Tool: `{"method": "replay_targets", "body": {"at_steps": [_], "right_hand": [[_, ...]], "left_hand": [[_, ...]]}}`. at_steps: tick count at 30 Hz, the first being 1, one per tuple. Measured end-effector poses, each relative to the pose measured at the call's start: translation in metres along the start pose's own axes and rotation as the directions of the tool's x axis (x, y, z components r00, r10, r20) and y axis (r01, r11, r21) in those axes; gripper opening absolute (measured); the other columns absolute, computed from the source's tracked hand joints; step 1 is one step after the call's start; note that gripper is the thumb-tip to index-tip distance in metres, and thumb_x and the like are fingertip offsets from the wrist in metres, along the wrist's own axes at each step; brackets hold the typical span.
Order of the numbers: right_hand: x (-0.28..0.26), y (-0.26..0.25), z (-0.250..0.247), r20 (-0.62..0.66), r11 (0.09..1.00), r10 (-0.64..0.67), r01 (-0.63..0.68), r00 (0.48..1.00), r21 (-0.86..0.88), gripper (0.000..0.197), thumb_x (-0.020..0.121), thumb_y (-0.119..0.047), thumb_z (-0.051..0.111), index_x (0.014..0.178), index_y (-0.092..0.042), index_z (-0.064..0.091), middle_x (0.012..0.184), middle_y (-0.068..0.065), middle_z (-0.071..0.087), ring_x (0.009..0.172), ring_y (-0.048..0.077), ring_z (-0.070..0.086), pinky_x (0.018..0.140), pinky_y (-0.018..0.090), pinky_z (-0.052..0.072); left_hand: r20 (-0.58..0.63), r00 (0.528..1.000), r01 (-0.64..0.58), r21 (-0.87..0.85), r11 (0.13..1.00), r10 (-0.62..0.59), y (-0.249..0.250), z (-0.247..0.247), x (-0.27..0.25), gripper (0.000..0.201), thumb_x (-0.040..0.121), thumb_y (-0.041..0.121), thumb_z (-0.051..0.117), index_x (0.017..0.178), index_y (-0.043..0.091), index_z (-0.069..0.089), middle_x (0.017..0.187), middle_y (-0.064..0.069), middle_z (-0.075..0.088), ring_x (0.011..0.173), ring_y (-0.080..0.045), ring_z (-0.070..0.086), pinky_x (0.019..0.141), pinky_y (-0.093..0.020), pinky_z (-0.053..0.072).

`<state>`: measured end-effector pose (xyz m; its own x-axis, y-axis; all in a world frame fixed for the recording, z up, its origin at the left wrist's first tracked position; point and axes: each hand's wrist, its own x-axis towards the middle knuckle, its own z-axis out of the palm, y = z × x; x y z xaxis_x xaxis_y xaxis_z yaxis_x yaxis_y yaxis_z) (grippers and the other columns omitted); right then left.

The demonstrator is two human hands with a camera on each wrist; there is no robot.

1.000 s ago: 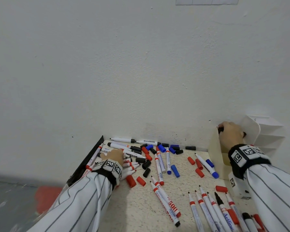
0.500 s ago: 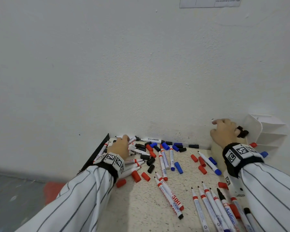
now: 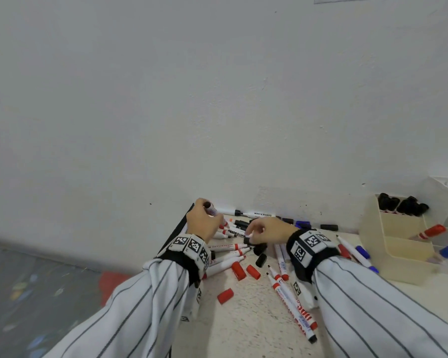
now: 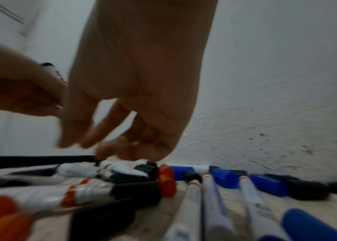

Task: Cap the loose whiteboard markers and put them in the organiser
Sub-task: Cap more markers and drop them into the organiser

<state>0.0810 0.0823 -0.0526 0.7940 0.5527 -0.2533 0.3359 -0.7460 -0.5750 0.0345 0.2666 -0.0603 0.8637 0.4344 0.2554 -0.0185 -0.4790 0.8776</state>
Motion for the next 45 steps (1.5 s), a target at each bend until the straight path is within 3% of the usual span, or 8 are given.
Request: {"method": "replay_targets", "body": {"at_steps": [8, 14, 21, 27, 30, 36, 39, 45], "right_hand": [[-0.024, -0.038, 0.043, 0.551, 0.992, -0.032, 0.096, 0.834, -0.088, 0.027, 0.071, -0.022, 0.079, 0.095, -0.026, 0.067, 0.088, -0.010, 0.062, 0.078, 0.005, 0.054, 0.071, 0.021, 0.044], [-0.033, -0.033, 0.059, 0.538, 0.979, 0.017, 0.094, 0.843, -0.179, 0.020, 0.074, -0.023, 0.076, 0.093, -0.022, 0.068, 0.080, -0.002, 0.061, 0.065, 0.013, 0.052, 0.062, 0.030, 0.044], [-0.035, -0.007, 0.015, 0.103, 0.977, 0.118, -0.097, 0.988, -0.189, 0.020, 0.082, -0.031, 0.067, 0.097, -0.021, 0.059, 0.099, -0.002, 0.060, 0.085, 0.013, 0.057, 0.082, 0.029, 0.050], [-0.037, 0.050, -0.021, -0.313, 0.822, 0.452, -0.526, 0.835, -0.218, 0.023, 0.088, -0.035, 0.061, 0.083, -0.013, 0.053, 0.075, -0.001, 0.049, 0.075, 0.012, 0.049, 0.060, 0.018, 0.038], [-0.036, 0.071, -0.020, -0.320, 0.756, 0.541, -0.616, 0.778, -0.219, 0.033, 0.083, -0.032, 0.068, 0.106, -0.009, 0.059, 0.087, 0.003, 0.058, 0.080, 0.015, 0.054, 0.063, 0.021, 0.043], [-0.022, 0.066, -0.019, -0.357, 0.715, 0.535, -0.635, 0.766, -0.292, 0.025, 0.090, -0.021, 0.056, 0.111, -0.007, 0.058, 0.104, 0.006, 0.061, 0.089, 0.016, 0.056, 0.085, 0.025, 0.050], [-0.007, 0.057, -0.017, -0.396, 0.805, 0.406, -0.527, 0.824, -0.272, 0.026, 0.089, -0.023, 0.055, 0.114, -0.016, 0.058, 0.113, 0.005, 0.056, 0.102, 0.021, 0.053, 0.093, 0.034, 0.048], [0.018, 0.040, -0.004, -0.064, 0.932, 0.233, -0.241, 0.970, -0.269, 0.043, 0.092, -0.022, 0.046, 0.135, -0.030, 0.047, 0.140, 0.002, 0.045, 0.123, 0.022, 0.043, 0.106, 0.038, 0.035]], "left_hand": [[-0.041, 0.997, 0.059, -0.090, 0.994, -0.062, -0.006, 0.000, -0.002, 0.021, 0.072, 0.008, 0.072, 0.079, 0.014, 0.053, 0.075, -0.002, 0.055, 0.061, -0.014, 0.047, 0.056, -0.019, 0.039], [-0.040, 0.998, 0.050, -0.067, 0.996, -0.053, -0.004, 0.002, -0.009, 0.022, 0.074, 0.013, 0.075, 0.078, 0.016, 0.054, 0.081, 0.002, 0.058, 0.060, -0.003, 0.047, 0.049, -0.006, 0.038], [0.089, 0.995, 0.039, 0.134, 0.990, -0.051, -0.006, 0.004, -0.011, 0.036, 0.092, 0.034, 0.054, 0.110, 0.006, 0.067, 0.115, -0.008, 0.065, 0.112, -0.019, 0.055, 0.088, -0.022, 0.035], [0.182, 0.971, 0.086, 0.342, 0.936, -0.155, 0.000, 0.002, -0.014, 0.051, 0.100, 0.042, 0.029, 0.094, 0.002, 0.060, 0.101, -0.018, 0.061, 0.106, -0.029, 0.056, 0.080, -0.029, 0.036], [0.197, 0.962, 0.105, 0.382, 0.918, -0.192, 0.003, 0.003, -0.017, 0.045, 0.103, 0.030, 0.022, 0.123, 0.004, 0.053, 0.121, -0.020, 0.056, 0.115, -0.033, 0.052, 0.094, -0.038, 0.039], [0.195, 0.939, 0.217, 0.303, 0.928, -0.284, -0.003, 0.010, -0.015, 0.031, 0.101, 0.024, 0.036, 0.118, 0.001, 0.048, 0.120, -0.019, 0.058, 0.112, -0.031, 0.054, 0.087, -0.033, 0.041], [0.216, 0.937, 0.197, 0.326, 0.924, -0.276, -0.004, 0.009, -0.013, 0.035, 0.102, 0.020, 0.030, 0.124, 0.001, 0.050, 0.124, -0.017, 0.056, 0.116, -0.029, 0.052, 0.092, -0.032, 0.039], [0.246, 0.926, 0.185, 0.365, 0.913, -0.285, -0.011, 0.004, -0.009, 0.038, 0.102, 0.018, 0.028, 0.122, 0.000, 0.055, 0.125, -0.018, 0.056, 0.116, -0.030, 0.051, 0.095, -0.032, 0.039]]}}
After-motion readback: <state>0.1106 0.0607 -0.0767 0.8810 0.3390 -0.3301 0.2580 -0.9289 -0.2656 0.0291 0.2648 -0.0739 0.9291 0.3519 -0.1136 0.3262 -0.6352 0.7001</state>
